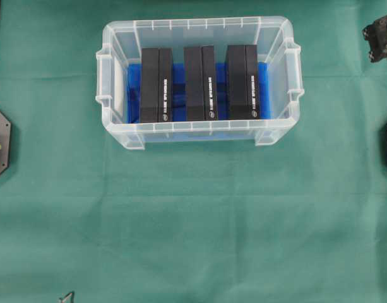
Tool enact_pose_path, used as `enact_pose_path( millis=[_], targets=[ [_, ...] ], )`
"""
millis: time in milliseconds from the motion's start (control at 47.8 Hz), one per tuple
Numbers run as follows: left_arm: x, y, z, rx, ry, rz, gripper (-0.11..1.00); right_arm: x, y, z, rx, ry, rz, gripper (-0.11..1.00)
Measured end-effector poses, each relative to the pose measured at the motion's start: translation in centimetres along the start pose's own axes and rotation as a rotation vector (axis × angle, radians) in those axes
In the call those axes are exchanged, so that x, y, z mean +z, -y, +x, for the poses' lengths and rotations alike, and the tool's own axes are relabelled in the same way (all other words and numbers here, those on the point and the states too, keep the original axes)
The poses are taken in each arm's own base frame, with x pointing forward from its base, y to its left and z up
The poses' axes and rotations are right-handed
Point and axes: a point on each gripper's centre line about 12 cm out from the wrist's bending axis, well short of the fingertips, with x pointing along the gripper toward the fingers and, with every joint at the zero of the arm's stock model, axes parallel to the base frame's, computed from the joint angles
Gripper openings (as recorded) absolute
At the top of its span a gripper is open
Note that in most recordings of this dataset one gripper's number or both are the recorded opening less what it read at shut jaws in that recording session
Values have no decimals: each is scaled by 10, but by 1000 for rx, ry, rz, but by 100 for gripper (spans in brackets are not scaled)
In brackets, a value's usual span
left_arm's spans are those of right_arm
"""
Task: Take the box out of the case with the right arm.
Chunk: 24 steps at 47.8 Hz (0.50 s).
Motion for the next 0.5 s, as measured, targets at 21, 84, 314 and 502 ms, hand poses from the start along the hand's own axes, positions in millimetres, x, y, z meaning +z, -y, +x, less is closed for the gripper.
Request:
enact_pose_path(
  millis=[21,84,314,502],
  targets=[
    [0,0,0,-1,-2,0,3,0,0,0,3,0,0,1],
    [1,1,1,0,-7,1,3,-1,1,1,10,3,6,1],
    [2,1,4,4,-16,0,3,-2,2,8,4,0,26,9],
    [2,1,3,3,-15,1,3,-1,2,8,3,5,29,65]
  ],
)
